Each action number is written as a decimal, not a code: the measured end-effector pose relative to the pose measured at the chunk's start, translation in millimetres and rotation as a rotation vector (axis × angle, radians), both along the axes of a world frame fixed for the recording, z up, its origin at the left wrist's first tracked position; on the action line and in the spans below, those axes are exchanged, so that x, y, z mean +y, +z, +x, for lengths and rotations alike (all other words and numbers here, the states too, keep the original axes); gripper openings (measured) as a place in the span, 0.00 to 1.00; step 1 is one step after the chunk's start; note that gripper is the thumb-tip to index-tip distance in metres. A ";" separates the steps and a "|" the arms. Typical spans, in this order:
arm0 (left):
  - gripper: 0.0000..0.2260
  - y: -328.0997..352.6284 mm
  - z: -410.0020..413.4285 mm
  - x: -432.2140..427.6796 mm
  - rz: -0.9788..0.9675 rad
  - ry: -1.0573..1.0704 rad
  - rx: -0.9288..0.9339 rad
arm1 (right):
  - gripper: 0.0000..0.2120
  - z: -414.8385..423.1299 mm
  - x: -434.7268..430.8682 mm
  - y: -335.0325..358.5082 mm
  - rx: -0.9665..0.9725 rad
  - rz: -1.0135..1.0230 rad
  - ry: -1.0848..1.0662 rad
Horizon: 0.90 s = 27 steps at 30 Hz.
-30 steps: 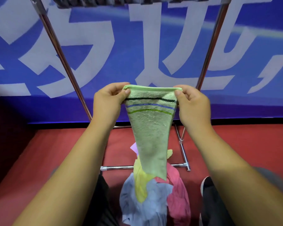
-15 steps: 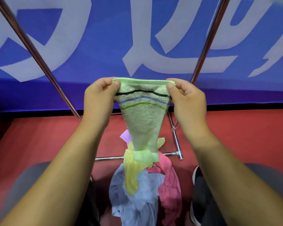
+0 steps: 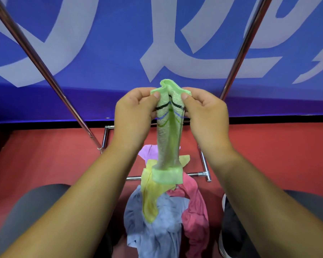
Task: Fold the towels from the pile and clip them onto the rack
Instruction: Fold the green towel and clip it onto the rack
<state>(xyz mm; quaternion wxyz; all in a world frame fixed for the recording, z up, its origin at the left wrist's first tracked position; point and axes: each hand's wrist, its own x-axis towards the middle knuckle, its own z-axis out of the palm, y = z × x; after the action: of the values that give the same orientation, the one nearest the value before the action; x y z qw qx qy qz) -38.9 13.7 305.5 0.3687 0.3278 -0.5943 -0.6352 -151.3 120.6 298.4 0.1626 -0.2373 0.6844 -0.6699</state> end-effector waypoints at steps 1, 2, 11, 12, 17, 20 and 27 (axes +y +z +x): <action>0.05 -0.2 -1.0 4.2 -0.005 -0.003 -0.004 | 0.09 2.6 0.0 0.0 0.001 0.001 0.010; 0.05 -0.3 -1.6 8.2 -0.006 -0.001 -0.003 | 0.09 5.7 0.4 0.2 0.000 -0.004 0.018; 0.04 -0.4 -9.0 25.2 -0.108 0.010 -0.063 | 0.11 13.6 5.2 -1.3 -0.003 -0.020 0.020; 0.03 -1.6 -9.7 25.5 -0.136 0.008 -0.082 | 0.11 13.6 6.0 -1.6 -0.003 -0.017 0.019; 0.06 -5.0 -11.2 29.4 -0.268 -0.020 -0.172 | 0.11 12.5 5.9 -6.2 0.013 0.004 0.036; 0.14 -6.2 -11.7 30.7 -0.280 -0.058 -0.188 | 0.13 10.1 5.9 -7.0 0.027 0.029 0.042; 0.10 -7.4 -8.6 17.3 -0.249 -0.039 -0.146 | 0.14 8.3 9.7 -6.1 -0.005 0.022 0.167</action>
<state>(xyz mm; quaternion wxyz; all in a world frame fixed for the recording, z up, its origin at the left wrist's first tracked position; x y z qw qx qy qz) -47.5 31.0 298.1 0.3497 0.3132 -0.7000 -0.5382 -143.0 130.3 292.3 0.2222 -0.2902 0.6692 -0.6470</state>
